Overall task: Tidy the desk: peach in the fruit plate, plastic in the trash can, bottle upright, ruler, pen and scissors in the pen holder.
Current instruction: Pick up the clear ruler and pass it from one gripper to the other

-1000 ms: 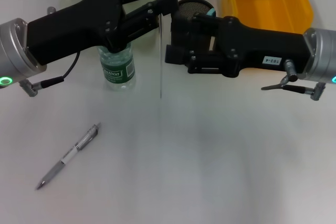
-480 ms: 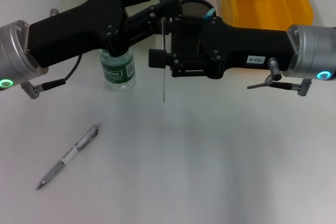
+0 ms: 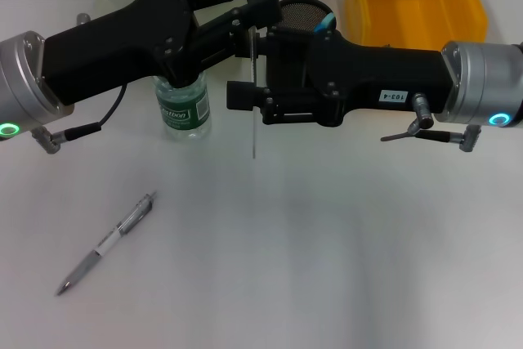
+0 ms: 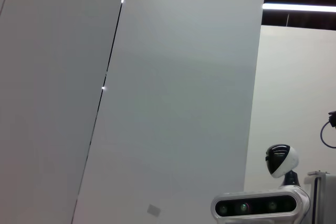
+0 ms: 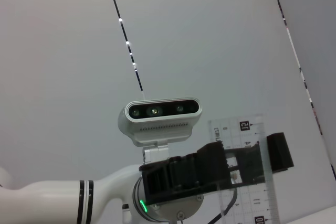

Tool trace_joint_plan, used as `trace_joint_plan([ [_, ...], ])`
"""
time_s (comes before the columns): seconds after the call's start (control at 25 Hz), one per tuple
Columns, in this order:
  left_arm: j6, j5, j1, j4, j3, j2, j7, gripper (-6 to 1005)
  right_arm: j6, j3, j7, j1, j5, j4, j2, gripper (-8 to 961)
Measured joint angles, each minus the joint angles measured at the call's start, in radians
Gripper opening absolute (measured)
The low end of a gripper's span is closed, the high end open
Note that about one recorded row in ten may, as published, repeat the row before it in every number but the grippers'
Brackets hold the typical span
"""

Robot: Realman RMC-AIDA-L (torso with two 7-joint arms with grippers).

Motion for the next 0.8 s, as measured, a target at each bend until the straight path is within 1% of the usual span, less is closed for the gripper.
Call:
trace_joint_plan([
  [0.8,0.004,-0.009,0.005,-0.010,-0.006,0.002,0.009,386,0.014,-0.003,-0.002,-0.003,-0.003,0.001,0.000,804],
])
